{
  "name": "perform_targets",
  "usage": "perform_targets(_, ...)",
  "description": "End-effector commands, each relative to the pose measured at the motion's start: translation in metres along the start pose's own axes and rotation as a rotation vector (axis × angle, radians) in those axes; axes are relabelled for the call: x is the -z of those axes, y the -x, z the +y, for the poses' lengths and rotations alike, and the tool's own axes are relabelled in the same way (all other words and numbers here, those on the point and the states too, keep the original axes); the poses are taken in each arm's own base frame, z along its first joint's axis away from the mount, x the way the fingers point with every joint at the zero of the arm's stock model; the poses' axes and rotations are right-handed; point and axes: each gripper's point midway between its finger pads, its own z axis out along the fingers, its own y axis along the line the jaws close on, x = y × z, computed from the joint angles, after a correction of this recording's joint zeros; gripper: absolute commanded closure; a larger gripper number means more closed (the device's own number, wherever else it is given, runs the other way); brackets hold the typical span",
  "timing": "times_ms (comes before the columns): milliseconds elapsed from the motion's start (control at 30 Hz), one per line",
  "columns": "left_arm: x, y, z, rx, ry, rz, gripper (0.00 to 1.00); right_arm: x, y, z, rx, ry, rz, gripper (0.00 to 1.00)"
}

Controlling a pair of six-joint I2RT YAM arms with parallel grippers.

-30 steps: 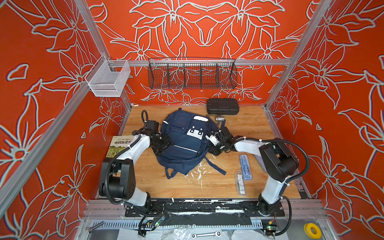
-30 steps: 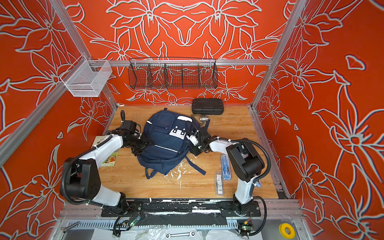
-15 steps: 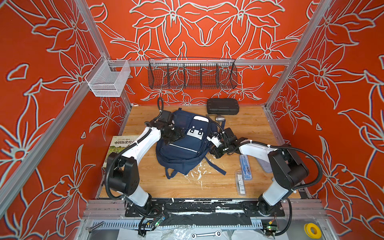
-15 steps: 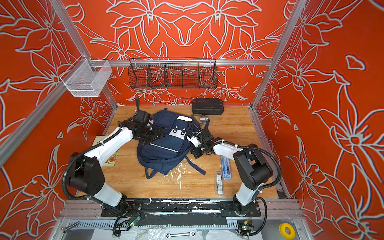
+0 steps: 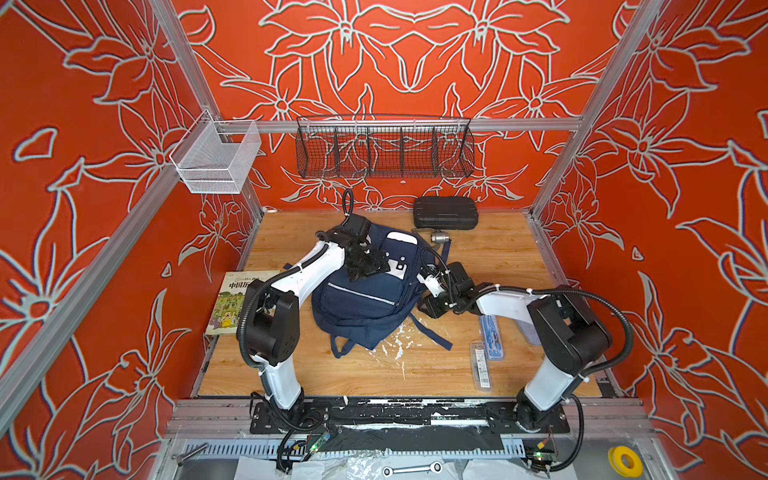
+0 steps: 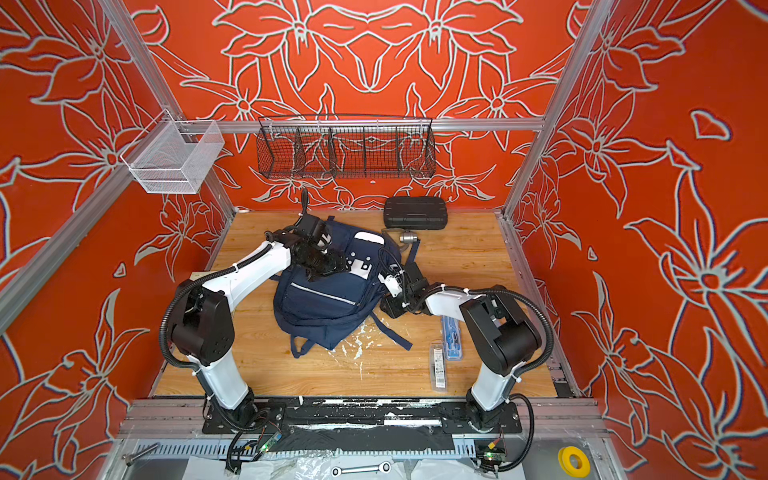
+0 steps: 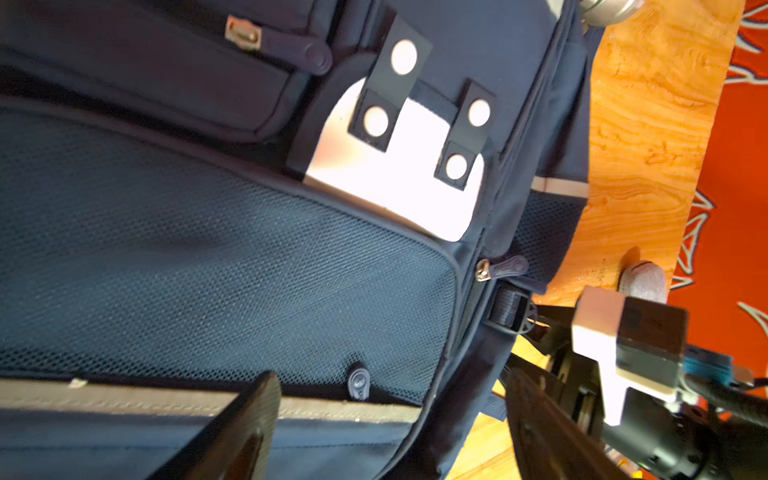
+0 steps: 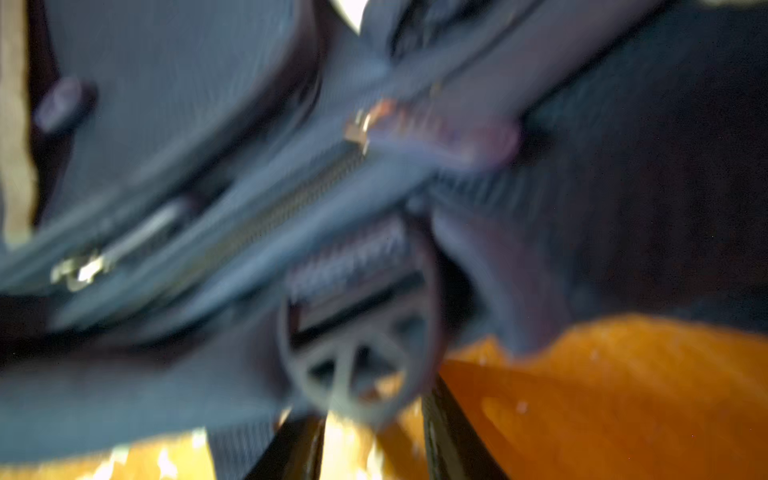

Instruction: Pack the student bag

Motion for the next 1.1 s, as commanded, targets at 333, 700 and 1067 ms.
perform_targets(333, -0.019, 0.013, -0.028, -0.068, -0.016, 0.054, 0.15, -0.02, 0.008, 0.009, 0.043, 0.077, -0.1, 0.68)
perform_targets(700, -0.056, 0.025, -0.053, -0.207, 0.06, 0.103, 0.15, -0.004, 0.0, 0.026, 0.028, 0.151, -0.053, 0.99)
perform_targets(1067, -0.113, 0.032, -0.052, -0.312, 0.183, 0.144, 0.15, 0.016, 0.007, 0.04, -0.01, 0.212, 0.025, 1.0)
